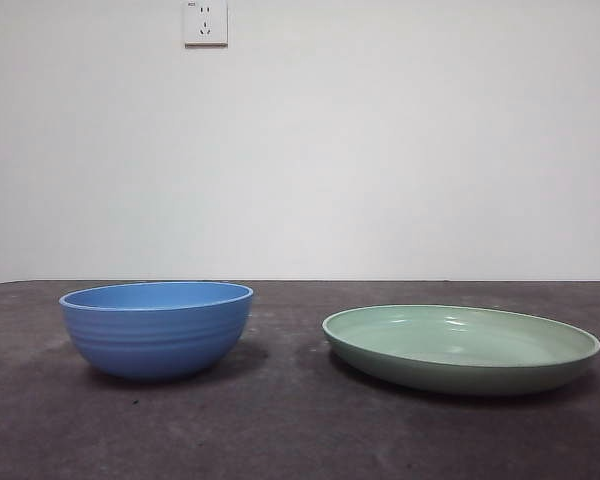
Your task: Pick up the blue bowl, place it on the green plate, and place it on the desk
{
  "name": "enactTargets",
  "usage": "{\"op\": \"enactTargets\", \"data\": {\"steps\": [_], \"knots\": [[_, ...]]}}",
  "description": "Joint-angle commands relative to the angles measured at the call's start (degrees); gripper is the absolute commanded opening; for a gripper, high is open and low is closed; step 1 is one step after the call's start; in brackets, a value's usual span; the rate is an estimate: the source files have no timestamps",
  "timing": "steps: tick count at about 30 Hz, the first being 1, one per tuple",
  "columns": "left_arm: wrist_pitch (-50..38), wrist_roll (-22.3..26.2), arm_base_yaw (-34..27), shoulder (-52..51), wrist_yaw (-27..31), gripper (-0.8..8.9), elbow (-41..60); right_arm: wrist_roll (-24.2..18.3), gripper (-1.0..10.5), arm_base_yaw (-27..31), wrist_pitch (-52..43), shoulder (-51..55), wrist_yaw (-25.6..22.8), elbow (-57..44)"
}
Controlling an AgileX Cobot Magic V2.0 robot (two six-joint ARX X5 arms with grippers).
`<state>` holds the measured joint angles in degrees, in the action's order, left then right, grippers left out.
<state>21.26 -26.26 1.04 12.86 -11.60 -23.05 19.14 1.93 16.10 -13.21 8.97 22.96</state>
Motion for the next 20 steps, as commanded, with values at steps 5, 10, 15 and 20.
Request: {"op": "enactTargets", "data": {"steps": [5, 10, 15, 20], "knots": [[8.2, 11.1, 0.1, 13.4, -10.1, 0.16, -14.6, -7.6, 0.1, 0.1, 11.6, -13.4, 8.3, 15.8], [18.7, 18.9, 0.2, 22.9, -17.9, 0.15, -24.0, -14.3, 0.1, 0.0, 23.3, -22.1, 14.8, 26.0], [31.4, 27.7, 0.8, 30.0, -19.1, 0.15, -30.9, -20.3, 0.1, -0.3, 33.9, -27.8, 18.6, 32.5], [37.6, 32.1, 3.6, 32.6, -19.1, 0.15, -32.9, -23.9, 0.1, -2.6, 42.2, -30.3, 18.6, 34.5]]}}
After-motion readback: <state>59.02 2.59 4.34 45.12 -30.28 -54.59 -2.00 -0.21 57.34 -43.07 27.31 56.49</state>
